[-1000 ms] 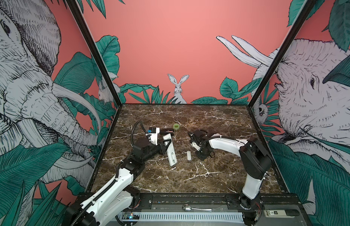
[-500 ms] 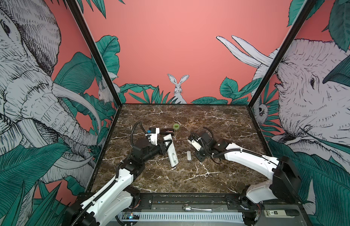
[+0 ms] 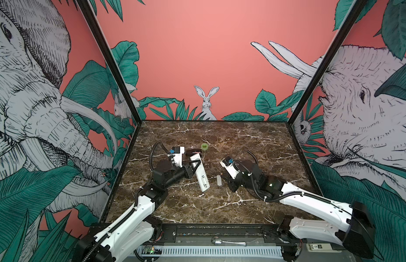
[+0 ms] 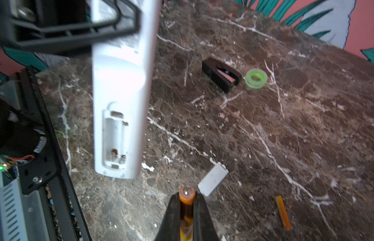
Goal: Load the batteries into the remote control
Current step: 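Lift the battery and carry it toward the remote held by the left gripper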
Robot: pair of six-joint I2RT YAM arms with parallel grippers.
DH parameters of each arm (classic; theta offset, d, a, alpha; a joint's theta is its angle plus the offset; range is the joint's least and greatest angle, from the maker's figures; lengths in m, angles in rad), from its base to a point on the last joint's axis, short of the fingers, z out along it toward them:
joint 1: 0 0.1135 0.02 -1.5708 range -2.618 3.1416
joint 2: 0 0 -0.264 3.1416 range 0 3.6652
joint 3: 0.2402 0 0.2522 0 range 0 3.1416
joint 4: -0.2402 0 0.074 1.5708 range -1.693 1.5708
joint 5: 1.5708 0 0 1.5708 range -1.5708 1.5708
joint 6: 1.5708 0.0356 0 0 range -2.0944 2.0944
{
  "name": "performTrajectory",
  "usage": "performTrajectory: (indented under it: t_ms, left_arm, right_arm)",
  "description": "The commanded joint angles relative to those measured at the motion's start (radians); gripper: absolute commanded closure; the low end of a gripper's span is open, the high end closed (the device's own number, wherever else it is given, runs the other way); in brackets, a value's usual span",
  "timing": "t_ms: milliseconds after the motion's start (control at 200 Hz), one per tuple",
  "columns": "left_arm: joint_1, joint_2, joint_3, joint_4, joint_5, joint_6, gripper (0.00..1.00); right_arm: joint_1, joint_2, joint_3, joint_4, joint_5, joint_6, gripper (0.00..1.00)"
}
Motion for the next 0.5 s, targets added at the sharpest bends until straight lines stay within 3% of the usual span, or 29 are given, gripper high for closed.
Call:
performTrajectory:
  t_ms: [0, 250, 495]
  left_arm:
    - [0.006, 0.001, -0.01, 0.07, 0.02, -0.032, 1.0]
    - [0.006, 0.018, -0.02, 0.123, 0.022, -0.075, 1.0]
    - [0.007, 0.016, -0.016, 0.117, 0.027, -0.076, 1.0]
  right_arm:
    - [0.033, -0.021, -0.033, 0.206, 0.003, 0.03, 0.99]
    - [0.095, 0.004, -0.088, 0.43, 0.043, 0.056, 0.99]
    - [0.125, 0.05, -0.095, 0.531, 0.066, 0.067, 0.99]
